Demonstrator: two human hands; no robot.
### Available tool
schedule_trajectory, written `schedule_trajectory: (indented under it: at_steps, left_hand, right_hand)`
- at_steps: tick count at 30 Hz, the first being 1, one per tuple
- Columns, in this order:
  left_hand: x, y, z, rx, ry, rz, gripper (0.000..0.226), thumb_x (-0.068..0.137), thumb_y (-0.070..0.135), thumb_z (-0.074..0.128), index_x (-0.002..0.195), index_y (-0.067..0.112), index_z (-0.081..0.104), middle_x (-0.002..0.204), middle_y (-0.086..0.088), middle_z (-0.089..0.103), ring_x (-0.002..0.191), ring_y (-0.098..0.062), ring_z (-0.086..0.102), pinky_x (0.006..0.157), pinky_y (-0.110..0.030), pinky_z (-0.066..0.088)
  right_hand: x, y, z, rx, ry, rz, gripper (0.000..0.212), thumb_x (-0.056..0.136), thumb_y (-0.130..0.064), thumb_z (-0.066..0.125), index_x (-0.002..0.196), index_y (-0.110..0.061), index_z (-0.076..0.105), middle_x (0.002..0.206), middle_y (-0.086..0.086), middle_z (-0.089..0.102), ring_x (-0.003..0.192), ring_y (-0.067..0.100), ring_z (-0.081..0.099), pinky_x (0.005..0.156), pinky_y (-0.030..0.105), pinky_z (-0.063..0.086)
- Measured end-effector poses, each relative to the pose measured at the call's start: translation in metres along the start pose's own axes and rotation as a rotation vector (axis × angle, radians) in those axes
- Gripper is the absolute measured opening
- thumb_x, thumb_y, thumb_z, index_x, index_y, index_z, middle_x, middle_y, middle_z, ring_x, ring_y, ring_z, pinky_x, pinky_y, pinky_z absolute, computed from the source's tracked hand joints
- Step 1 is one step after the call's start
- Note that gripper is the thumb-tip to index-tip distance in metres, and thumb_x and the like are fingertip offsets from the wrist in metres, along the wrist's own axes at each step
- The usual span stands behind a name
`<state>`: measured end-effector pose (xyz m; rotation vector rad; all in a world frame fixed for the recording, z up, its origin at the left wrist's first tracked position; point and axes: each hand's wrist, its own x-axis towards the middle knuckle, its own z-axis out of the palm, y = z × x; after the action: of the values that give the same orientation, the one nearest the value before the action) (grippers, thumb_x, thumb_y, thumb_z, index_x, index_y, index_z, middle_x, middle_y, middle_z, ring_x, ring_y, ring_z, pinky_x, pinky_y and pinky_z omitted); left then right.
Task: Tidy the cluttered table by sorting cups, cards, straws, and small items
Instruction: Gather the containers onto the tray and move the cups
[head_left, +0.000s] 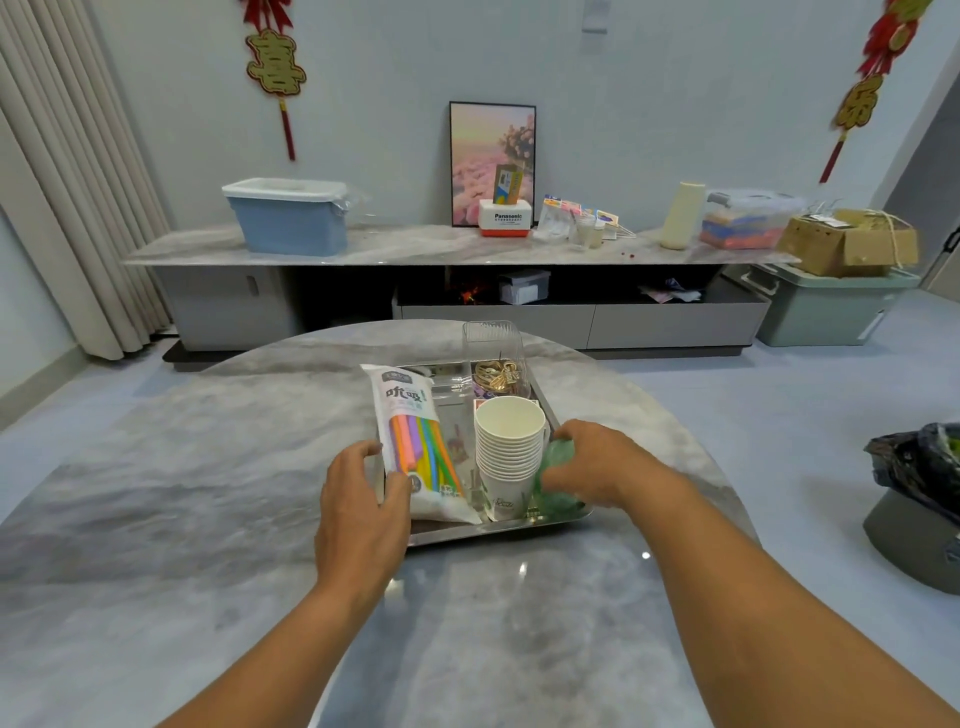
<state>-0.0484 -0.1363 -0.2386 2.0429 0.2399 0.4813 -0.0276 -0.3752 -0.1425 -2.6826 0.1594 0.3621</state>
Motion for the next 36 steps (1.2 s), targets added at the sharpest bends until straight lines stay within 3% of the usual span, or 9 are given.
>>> schedule_trajectory:
  at_steps: [4, 11, 13, 16, 19, 25, 28, 32, 36]
  left_hand:
    - [0.008, -0.004, 0.002, -0.035, -0.206, 0.052, 0.047, 0.090, 0.043, 0.072, 0.129, 0.040, 0.046, 0.119, 0.019, 0.047, 0.107, 0.004, 0.053, 0.077, -0.015, 0.045]
    - [0.033, -0.002, 0.006, 0.115, -0.474, 0.067, 0.041, 0.100, 0.021, 0.060, 0.139, 0.016, 0.048, 0.130, 0.011, 0.046, 0.115, -0.011, 0.055, 0.063, -0.004, 0.048]
    - [0.033, -0.005, 0.007, 0.124, -0.448, 0.108, 0.056, 0.099, 0.031, 0.061, 0.150, 0.024, 0.038, 0.144, 0.011, 0.043, 0.132, -0.012, 0.046, 0.089, -0.014, 0.051]
    - [0.022, -0.008, 0.006, 0.255, -0.460, 0.217, 0.081, 0.088, 0.065, 0.060, 0.156, 0.040, 0.023, 0.163, 0.018, 0.017, 0.152, -0.009, 0.012, 0.123, -0.039, 0.020]
    - [0.011, -0.004, 0.008, 0.315, -0.477, 0.319, 0.103, 0.069, 0.085, 0.061, 0.155, 0.045, 0.021, 0.165, 0.016, 0.012, 0.152, -0.007, 0.004, 0.124, -0.036, 0.010]
    - [0.006, -0.024, -0.001, 0.291, -0.469, 0.208, 0.123, 0.053, 0.095, 0.062, 0.154, 0.054, 0.004, 0.165, 0.015, -0.003, 0.153, -0.014, -0.004, 0.125, -0.045, 0.015]
    - [0.007, -0.042, -0.012, 0.266, -0.518, 0.155, 0.120, 0.054, 0.090, 0.067, 0.148, 0.063, -0.004, 0.165, 0.016, -0.004, 0.153, -0.016, -0.002, 0.124, -0.048, 0.020]
    - [0.007, -0.054, -0.021, 0.288, -0.514, 0.095, 0.114, 0.074, 0.076, 0.065, 0.158, 0.040, -0.003, 0.167, 0.012, -0.005, 0.154, -0.013, -0.003, 0.125, -0.040, 0.016]
    - [0.011, -0.054, -0.028, 0.192, -0.476, 0.115, 0.090, 0.081, 0.063, 0.070, 0.153, 0.040, 0.021, 0.151, 0.016, 0.033, 0.139, -0.003, 0.036, 0.113, -0.035, 0.039]
  right_hand:
    - [0.001, -0.003, 0.006, -0.034, -0.003, -0.001, 0.084, 0.070, -0.052, 0.069, 0.147, -0.034, 0.041, 0.130, 0.003, 0.062, 0.111, 0.028, 0.062, 0.098, 0.045, 0.052]
    - [0.016, 0.005, 0.012, 0.061, 0.070, -0.005, 0.074, 0.077, -0.032, 0.081, 0.143, -0.030, 0.048, 0.126, 0.001, 0.061, 0.108, 0.025, 0.061, 0.095, 0.043, 0.054]
    - [0.020, 0.008, 0.015, 0.116, 0.049, -0.002, 0.077, 0.075, -0.025, 0.083, 0.143, -0.030, 0.047, 0.121, 0.001, 0.060, 0.101, 0.023, 0.062, 0.084, 0.038, 0.058]
    - [0.025, 0.014, 0.013, 0.191, -0.019, 0.020, 0.091, 0.074, -0.011, 0.082, 0.150, -0.029, 0.036, 0.122, 0.004, 0.055, 0.097, 0.023, 0.062, 0.063, 0.027, 0.053]
    - [0.025, 0.019, 0.008, 0.255, -0.054, 0.080, 0.091, 0.080, -0.005, 0.070, 0.157, -0.024, 0.026, 0.137, 0.011, 0.051, 0.109, 0.028, 0.057, 0.075, 0.032, 0.054]
    - [0.031, 0.034, 0.025, 0.395, -0.105, 0.136, 0.034, 0.091, 0.004, 0.053, 0.119, -0.007, 0.068, 0.112, 0.019, 0.069, 0.092, 0.030, 0.067, 0.085, 0.045, 0.062]
    - [0.035, 0.042, 0.038, 0.515, -0.066, 0.115, 0.051, 0.085, 0.020, 0.053, 0.120, -0.015, 0.068, 0.110, 0.013, 0.066, 0.094, 0.033, 0.069, 0.081, 0.046, 0.063]
    - [0.037, 0.040, 0.054, 0.644, -0.036, 0.066, 0.087, 0.079, 0.027, 0.056, 0.151, -0.021, 0.046, 0.116, 0.010, 0.065, 0.096, 0.035, 0.071, 0.070, 0.043, 0.064]
    - [0.037, 0.035, 0.066, 0.729, 0.044, 0.046, 0.093, 0.082, 0.023, 0.058, 0.157, -0.027, 0.034, 0.137, 0.008, 0.058, 0.111, 0.034, 0.066, 0.073, 0.045, 0.064]
